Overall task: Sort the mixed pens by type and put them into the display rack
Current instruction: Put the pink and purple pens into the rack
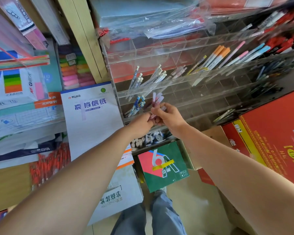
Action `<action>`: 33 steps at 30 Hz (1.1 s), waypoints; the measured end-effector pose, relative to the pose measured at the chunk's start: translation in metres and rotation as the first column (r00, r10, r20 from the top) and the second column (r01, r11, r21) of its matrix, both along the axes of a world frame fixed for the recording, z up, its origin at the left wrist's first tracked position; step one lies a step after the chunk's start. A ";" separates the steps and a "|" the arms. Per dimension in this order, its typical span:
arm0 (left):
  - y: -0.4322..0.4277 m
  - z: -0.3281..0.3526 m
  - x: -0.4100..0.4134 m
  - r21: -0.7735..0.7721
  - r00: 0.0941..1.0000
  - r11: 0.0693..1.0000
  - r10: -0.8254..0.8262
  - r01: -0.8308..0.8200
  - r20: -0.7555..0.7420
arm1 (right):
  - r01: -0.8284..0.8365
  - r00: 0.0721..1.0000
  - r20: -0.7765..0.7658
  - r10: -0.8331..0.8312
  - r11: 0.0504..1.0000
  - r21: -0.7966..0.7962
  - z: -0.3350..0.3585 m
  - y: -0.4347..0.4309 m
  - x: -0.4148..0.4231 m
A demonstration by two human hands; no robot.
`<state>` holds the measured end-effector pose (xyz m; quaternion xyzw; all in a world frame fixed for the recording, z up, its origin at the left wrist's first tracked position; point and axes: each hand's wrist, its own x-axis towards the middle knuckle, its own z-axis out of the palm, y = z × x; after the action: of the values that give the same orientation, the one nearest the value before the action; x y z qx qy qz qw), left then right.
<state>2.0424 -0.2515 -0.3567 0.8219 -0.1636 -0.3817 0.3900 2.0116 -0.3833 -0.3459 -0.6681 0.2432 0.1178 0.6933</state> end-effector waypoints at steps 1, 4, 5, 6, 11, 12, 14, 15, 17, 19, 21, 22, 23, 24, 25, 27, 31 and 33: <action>0.000 0.000 0.000 0.021 1.000 0.999 0.024 -0.024 -0.005 | 0.001 1.000 -0.009 -0.001 1.000 -0.011 0.002 -0.004 0.000; -0.001 0.000 0.003 0.122 0.992 0.987 0.091 -0.101 0.082 | 0.069 0.998 0.005 -0.069 0.994 -0.087 0.008 -0.023 0.006; -0.002 0.002 0.004 0.139 0.985 0.982 0.113 -0.131 0.130 | 0.116 0.993 0.019 -0.114 0.986 -0.117 0.012 -0.031 0.008; -0.003 0.003 0.005 0.148 0.976 0.977 0.128 -0.155 0.176 | 0.172 0.985 0.039 -0.169 0.975 -0.139 0.015 -0.039 0.011; -0.010 0.006 0.006 0.240 0.971 0.960 0.092 -0.145 0.221 | 0.303 0.951 0.130 -0.282 0.931 -0.202 0.025 -0.058 0.026; -0.012 0.005 0.005 0.249 0.973 0.957 0.097 -0.149 0.208 | 0.294 0.953 0.140 -0.267 0.927 -0.234 0.022 -0.058 0.028; -0.013 0.004 0.005 0.254 0.972 0.954 0.106 -0.158 0.209 | 0.276 0.960 0.142 -0.243 0.914 -0.297 0.014 -0.054 0.034; -0.013 0.003 0.004 0.259 0.971 0.953 0.102 -0.157 0.215 | 0.252 0.967 0.132 -0.220 0.911 -0.326 0.009 -0.052 0.036; -0.012 0.002 0.002 0.300 0.972 0.944 0.073 -0.140 0.225 | 0.168 0.985 0.096 -0.142 0.914 -0.370 -0.004 -0.047 0.038; -0.012 0.000 -0.001 0.333 0.971 0.933 0.057 -0.135 0.234 | 0.057 0.998 0.051 -0.041 0.922 -0.383 -0.015 -0.043 0.039; -0.012 -0.002 -0.002 0.345 0.967 0.926 0.065 -0.150 0.248 | -0.022 0.999 0.027 0.035 0.920 -0.391 -0.021 -0.041 0.039; -0.012 -0.003 -0.003 0.354 0.965 0.922 0.070 -0.159 0.252 | -0.041 0.998 0.026 0.056 0.916 -0.400 -0.023 -0.042 0.039; -0.012 -0.003 -0.004 0.362 0.965 0.917 0.074 -0.166 0.253 | -0.046 0.997 0.034 0.066 0.911 -0.409 -0.024 -0.042 0.038; -0.013 -0.004 -0.005 0.368 0.965 0.913 0.082 -0.173 0.250 | -0.048 0.997 0.035 0.069 0.906 -0.420 -0.024 -0.044 0.038; -0.013 -0.003 -0.006 0.369 0.964 0.912 0.088 -0.179 0.251 | -0.054 0.996 0.037 0.077 0.901 -0.431 -0.025 -0.046 0.038; -0.014 -0.003 -0.007 0.371 0.964 0.911 0.089 -0.180 0.249 | -0.089 0.992 0.036 0.120 0.880 -0.467 -0.026 -0.050 0.036; -0.017 -0.004 -0.010 0.355 0.961 0.913 0.112 -0.200 0.253 | -0.120 0.977 0.071 0.199 0.798 -0.591 -0.020 -0.058 0.028; -0.018 0.001 -0.012 0.350 0.944 0.899 0.163 -0.262 0.286 | -0.091 0.971 0.118 0.206 0.783 -0.616 -0.015 -0.059 0.025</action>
<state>2.0303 -0.2695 -0.3562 0.9365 -0.0422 -0.2544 0.2377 2.0367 -0.4421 -0.3605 -0.8796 0.1511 0.0278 0.4503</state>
